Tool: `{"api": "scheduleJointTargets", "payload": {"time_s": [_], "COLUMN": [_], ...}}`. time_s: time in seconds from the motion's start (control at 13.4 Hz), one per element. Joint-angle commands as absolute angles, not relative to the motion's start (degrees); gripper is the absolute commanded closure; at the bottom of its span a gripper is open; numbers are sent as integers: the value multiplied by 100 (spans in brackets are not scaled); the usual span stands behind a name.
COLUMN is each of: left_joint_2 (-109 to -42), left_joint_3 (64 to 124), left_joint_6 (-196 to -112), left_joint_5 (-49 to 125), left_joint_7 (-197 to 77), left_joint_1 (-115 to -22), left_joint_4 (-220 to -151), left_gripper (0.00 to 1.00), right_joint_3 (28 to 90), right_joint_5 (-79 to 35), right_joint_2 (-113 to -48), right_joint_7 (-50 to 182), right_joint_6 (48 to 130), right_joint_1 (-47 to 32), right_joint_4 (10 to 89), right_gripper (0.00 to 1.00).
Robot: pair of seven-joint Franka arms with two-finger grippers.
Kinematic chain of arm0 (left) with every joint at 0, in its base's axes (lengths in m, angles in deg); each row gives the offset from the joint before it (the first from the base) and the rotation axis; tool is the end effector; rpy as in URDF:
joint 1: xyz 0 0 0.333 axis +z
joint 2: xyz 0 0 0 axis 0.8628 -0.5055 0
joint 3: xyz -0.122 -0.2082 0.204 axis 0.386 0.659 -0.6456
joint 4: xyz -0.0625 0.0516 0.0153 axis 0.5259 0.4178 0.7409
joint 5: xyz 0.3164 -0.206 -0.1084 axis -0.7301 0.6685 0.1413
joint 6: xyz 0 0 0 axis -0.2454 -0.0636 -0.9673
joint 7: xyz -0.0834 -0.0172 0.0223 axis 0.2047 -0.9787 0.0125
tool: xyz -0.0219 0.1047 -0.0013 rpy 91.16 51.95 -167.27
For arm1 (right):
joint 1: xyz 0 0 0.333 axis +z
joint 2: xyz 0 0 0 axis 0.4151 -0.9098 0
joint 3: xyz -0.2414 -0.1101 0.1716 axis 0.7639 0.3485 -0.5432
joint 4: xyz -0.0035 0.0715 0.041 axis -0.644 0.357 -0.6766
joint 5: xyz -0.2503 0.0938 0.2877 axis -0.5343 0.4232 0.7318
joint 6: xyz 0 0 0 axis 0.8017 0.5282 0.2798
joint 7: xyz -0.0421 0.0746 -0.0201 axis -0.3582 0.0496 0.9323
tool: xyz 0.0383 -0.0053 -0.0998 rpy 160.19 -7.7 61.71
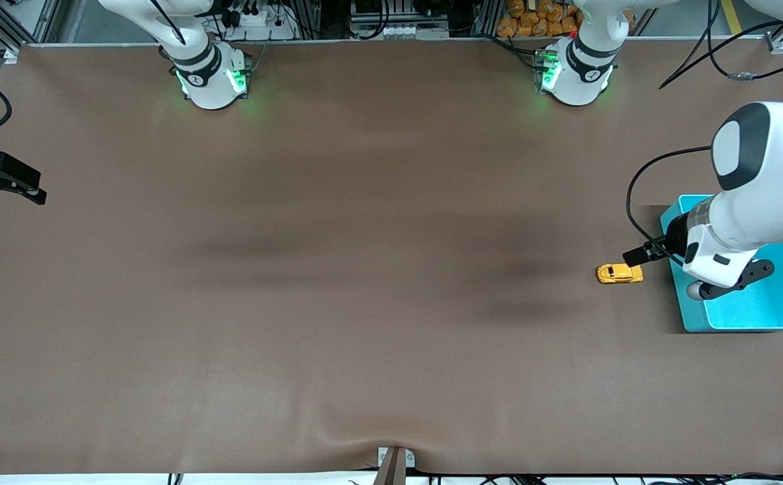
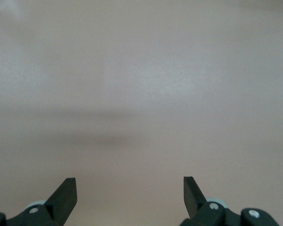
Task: Wind and store yellow beetle car
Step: 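Reach the left gripper down over the yellow car beside the bin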
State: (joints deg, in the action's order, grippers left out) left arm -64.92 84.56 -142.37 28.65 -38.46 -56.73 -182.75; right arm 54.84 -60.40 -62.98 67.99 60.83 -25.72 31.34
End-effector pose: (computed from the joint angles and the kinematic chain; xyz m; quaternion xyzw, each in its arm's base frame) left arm 0.6230 -0.0540 0.4368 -0.9795 -0.1944 0.0533 0.0012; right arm 0.5816 -0.0260 0.6426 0.9990 0.0395 0.0102 0.0153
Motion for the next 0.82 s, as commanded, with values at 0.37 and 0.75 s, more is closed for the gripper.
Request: {"api": "scheduleJointTargets", "payload": {"time_s": [0.37,0.75], "left_joint_2": [-6359,-6455], "left_joint_3": [8449,8449], "left_joint_6": [-14408,-14522], "left_joint_5": [2874,2874], "left_joint_7": [-3639,-3595], "left_joint_1": [-5639,-5656], "left_joint_4": [-18518,-18588], "left_gripper": [0,0], "right_joint_3": [5545,5545], "right_joint_5": [-6088,-6115], "right_joint_2": [-6229,-6229], "right_joint_7": [6701,6719], "right_joint_6": [6099,6152], "right_joint_1": [-2479,-2435], "right_joint_4": [3201,3201], "right_gripper": [0,0]}}
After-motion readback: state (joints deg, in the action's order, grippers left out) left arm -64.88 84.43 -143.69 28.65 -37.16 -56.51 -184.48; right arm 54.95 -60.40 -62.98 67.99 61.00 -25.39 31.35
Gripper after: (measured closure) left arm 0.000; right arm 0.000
